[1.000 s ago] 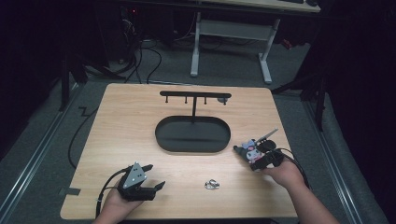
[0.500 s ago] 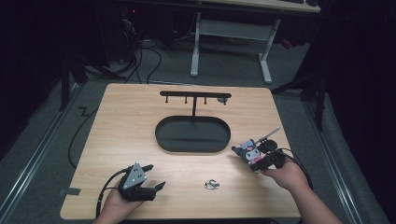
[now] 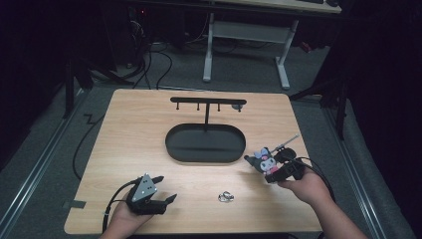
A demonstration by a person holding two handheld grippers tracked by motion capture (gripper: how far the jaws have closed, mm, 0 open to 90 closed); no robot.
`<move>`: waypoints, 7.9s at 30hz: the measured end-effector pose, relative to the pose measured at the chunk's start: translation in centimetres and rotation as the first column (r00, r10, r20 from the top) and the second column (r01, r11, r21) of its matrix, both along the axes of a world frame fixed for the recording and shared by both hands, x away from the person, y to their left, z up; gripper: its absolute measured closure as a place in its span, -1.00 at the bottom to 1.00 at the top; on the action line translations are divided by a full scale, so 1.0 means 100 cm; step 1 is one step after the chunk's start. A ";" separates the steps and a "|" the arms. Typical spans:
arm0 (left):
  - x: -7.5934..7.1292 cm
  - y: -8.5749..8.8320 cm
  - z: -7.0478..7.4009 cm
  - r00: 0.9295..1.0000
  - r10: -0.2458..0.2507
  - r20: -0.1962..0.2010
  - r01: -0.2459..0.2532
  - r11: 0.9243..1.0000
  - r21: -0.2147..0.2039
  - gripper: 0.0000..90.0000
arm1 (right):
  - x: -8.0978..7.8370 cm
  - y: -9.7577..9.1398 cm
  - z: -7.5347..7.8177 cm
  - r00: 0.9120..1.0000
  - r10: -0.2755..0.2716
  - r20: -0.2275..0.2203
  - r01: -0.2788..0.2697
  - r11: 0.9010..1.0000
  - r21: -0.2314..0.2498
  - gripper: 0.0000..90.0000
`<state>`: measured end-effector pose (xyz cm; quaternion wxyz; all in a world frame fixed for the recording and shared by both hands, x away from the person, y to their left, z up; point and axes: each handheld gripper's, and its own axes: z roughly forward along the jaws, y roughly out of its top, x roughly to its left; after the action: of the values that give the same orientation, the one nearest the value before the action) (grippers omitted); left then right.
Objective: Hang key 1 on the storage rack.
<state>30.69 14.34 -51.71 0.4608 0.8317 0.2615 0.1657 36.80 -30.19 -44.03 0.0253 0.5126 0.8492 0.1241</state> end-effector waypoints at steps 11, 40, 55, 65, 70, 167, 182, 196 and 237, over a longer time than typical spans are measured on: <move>0.000 0.001 0.000 1.000 -0.001 -0.001 0.001 1.000 0.005 -0.45 | -0.001 0.005 0.010 1.000 0.009 0.008 -0.009 1.000 0.001 0.04; -0.001 0.001 0.001 1.000 -0.008 0.003 0.008 1.000 0.004 -0.46 | 0.032 0.037 0.048 0.999 0.021 0.038 -0.025 0.995 0.099 0.05; -0.001 0.001 0.000 1.000 -0.012 0.006 0.012 1.000 0.007 -0.46 | 0.045 0.045 0.074 0.998 0.021 0.066 -0.028 0.994 0.108 0.05; -0.001 0.001 0.000 1.000 -0.017 0.004 0.017 1.000 0.008 -0.46 | 0.053 0.047 0.096 0.997 0.011 0.079 -0.020 0.993 0.117 0.05; -0.001 0.001 0.000 1.000 -0.019 0.003 0.018 1.000 0.010 -0.46 | 0.057 0.049 0.103 0.996 0.017 0.091 -0.027 0.993 0.111 0.05; -0.004 -0.008 -0.004 0.997 -0.078 -0.011 0.078 0.996 0.036 -0.48 | 0.088 0.056 0.012 0.989 -0.075 0.130 0.064 0.994 0.087 -0.23; -0.004 -0.008 -0.004 0.997 -0.071 -0.014 0.072 0.997 0.033 -0.48 | 0.021 0.040 -0.009 0.952 -0.059 0.301 0.020 0.991 0.129 0.11; -0.003 -0.009 -0.005 0.998 -0.061 -0.027 0.061 0.998 0.034 -0.47 | -0.056 0.024 -0.070 0.899 -0.125 0.420 0.015 0.966 0.256 0.05; 0.001 -0.010 -0.007 0.997 -0.061 -0.042 0.063 0.997 0.035 -0.47 | -0.073 0.053 -0.083 0.898 -0.062 0.435 -0.041 0.974 0.223 1.00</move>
<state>30.77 13.32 -52.46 0.4453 0.8508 0.2418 0.1392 29.55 -24.90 -52.28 0.1580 0.4754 0.7991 0.3325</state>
